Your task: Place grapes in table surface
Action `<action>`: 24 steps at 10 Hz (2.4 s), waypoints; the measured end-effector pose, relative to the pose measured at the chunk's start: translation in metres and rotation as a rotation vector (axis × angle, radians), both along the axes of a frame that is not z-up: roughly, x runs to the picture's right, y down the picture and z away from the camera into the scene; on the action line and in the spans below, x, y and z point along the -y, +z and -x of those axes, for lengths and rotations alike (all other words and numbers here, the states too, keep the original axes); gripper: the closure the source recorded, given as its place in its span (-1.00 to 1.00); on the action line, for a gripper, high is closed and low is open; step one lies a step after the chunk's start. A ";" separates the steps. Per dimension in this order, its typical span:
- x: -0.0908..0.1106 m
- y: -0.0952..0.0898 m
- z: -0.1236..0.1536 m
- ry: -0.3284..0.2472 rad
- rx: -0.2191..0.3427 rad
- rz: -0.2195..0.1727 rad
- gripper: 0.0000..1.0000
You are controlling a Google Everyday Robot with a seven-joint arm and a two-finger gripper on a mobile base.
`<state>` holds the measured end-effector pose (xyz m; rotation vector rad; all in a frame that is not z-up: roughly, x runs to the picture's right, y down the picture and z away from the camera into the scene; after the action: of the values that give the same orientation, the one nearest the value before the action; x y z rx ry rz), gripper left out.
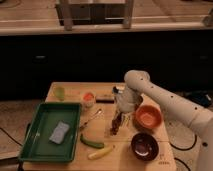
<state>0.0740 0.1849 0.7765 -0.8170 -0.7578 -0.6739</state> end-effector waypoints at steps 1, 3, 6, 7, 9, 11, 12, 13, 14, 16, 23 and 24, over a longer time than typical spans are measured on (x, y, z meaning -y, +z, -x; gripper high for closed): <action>-0.003 0.005 0.001 0.000 0.000 -0.002 1.00; -0.008 0.018 0.005 -0.004 0.000 -0.006 1.00; -0.018 0.033 0.005 -0.005 -0.009 -0.007 1.00; -0.019 0.036 0.006 -0.003 -0.010 -0.010 1.00; -0.024 0.046 0.006 0.005 -0.033 -0.009 0.68; -0.026 0.050 0.006 0.014 -0.042 -0.007 0.32; -0.027 0.051 0.005 0.017 -0.045 -0.004 0.08; -0.027 0.052 0.006 0.018 -0.045 -0.002 -0.06; -0.027 0.053 0.006 0.018 -0.046 -0.001 -0.29; -0.028 0.053 0.007 0.016 -0.045 0.004 -0.59; -0.025 0.052 0.007 0.009 -0.033 0.008 -0.60; -0.024 0.052 0.007 0.009 -0.030 0.009 -0.60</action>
<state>0.0669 0.2092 0.8282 -0.8295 -0.7375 -0.6490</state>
